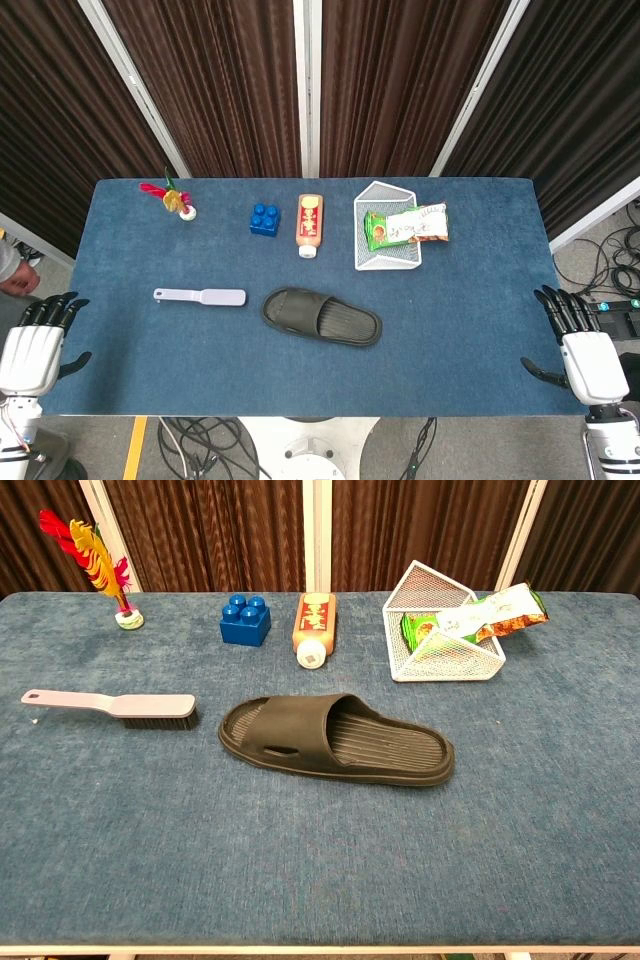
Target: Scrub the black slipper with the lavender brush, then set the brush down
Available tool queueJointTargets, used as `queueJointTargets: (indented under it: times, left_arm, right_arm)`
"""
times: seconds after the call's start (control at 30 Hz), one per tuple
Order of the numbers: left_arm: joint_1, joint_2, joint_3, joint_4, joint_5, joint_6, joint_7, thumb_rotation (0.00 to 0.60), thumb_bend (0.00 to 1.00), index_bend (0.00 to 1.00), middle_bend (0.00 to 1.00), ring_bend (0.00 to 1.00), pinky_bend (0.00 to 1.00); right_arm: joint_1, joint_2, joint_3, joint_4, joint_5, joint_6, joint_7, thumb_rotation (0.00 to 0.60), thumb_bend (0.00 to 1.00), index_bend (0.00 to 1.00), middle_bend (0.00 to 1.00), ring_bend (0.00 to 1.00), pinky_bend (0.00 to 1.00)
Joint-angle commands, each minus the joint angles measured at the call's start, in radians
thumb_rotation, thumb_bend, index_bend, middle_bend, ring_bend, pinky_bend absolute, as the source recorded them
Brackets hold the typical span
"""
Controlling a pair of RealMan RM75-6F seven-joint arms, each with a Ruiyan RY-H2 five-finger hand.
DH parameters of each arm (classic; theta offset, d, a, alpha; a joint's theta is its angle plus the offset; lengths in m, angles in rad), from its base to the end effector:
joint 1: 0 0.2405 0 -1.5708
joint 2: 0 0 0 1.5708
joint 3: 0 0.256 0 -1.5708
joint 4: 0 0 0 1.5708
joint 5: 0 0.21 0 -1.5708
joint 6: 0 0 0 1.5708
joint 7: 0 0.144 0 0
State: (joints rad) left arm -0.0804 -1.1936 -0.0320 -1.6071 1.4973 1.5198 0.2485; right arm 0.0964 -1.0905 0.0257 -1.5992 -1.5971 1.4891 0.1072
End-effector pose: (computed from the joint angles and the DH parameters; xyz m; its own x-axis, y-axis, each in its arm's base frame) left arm -0.3058 0.1754 0.1379 0.5531 -0.0084 0.8331 0.8331 -0.0015 -0.5531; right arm -0.3029 -0.1791 0.1610 0.3433 -0.0256 0.9389 -0.9343 -0.1113 0.3386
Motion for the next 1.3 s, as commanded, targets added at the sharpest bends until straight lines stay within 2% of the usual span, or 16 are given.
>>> queueJointTargets:
  times: [0.03,0.27,0.4,0.53,0.7,0.9,1.03,1.17,1.3]
  left_arm:
    - [0.001,-0.002,0.003,0.0,0.001,-0.003,-0.001,0.6,0.02,0.29,0.3,0.21,0.23]
    - [-0.003,0.002,0.004,-0.003,0.015,-0.005,-0.01,0.6,0.02,0.29,0.3,0.21,0.23]
    - [-0.034,0.007,-0.008,0.007,0.022,-0.041,-0.061,0.6,0.02,0.29,0.3,0.21,0.23]
    - [-0.122,0.017,-0.044,0.024,0.005,-0.162,-0.135,0.6,0.01,0.29,0.3,0.21,0.23]
    - [-0.258,0.008,-0.093,0.049,-0.036,-0.347,-0.169,0.6,0.02,0.29,0.3,0.21,0.23]
    - [-0.42,-0.055,-0.137,0.109,-0.189,-0.616,-0.099,0.6,0.03,0.3,0.3,0.21,0.24]
    - [-0.511,-0.121,-0.153,0.189,-0.353,-0.773,-0.036,0.6,0.08,0.31,0.3,0.21,0.25]
    - [-0.57,-0.173,-0.147,0.256,-0.471,-0.849,0.019,0.6,0.14,0.32,0.32,0.23,0.28]
    - [-0.607,-0.22,-0.132,0.304,-0.557,-0.866,0.065,0.6,0.17,0.35,0.36,0.28,0.33]
  right_arm:
    - [0.001,0.001,-0.001,-0.001,0.0,-0.003,0.0,0.6,0.05,0.0,0.04,0.0,0.03]
    - [-0.002,0.008,-0.008,-0.003,-0.011,0.003,0.022,0.6,0.05,0.0,0.04,0.0,0.03]
    - [-0.005,0.015,-0.006,-0.002,-0.018,0.016,0.033,0.6,0.05,0.0,0.04,0.0,0.03]
    - [0.001,0.029,0.003,-0.012,-0.016,0.017,0.02,0.6,0.05,0.0,0.04,0.0,0.03]
    - [0.011,0.05,0.017,-0.033,-0.013,0.015,-0.006,0.6,0.05,0.0,0.04,0.0,0.03]
    - [0.024,0.073,0.028,-0.06,-0.016,0.009,-0.028,0.6,0.05,0.0,0.04,0.0,0.03]
    - [0.027,0.079,0.029,-0.063,-0.008,0.001,-0.027,0.6,0.05,0.0,0.04,0.0,0.03]
    - [0.024,0.079,0.028,-0.06,0.002,-0.001,-0.025,0.6,0.05,0.0,0.04,0.0,0.03]
    - [0.022,0.074,0.026,-0.053,0.008,-0.003,-0.015,0.6,0.05,0.0,0.04,0.0,0.03]
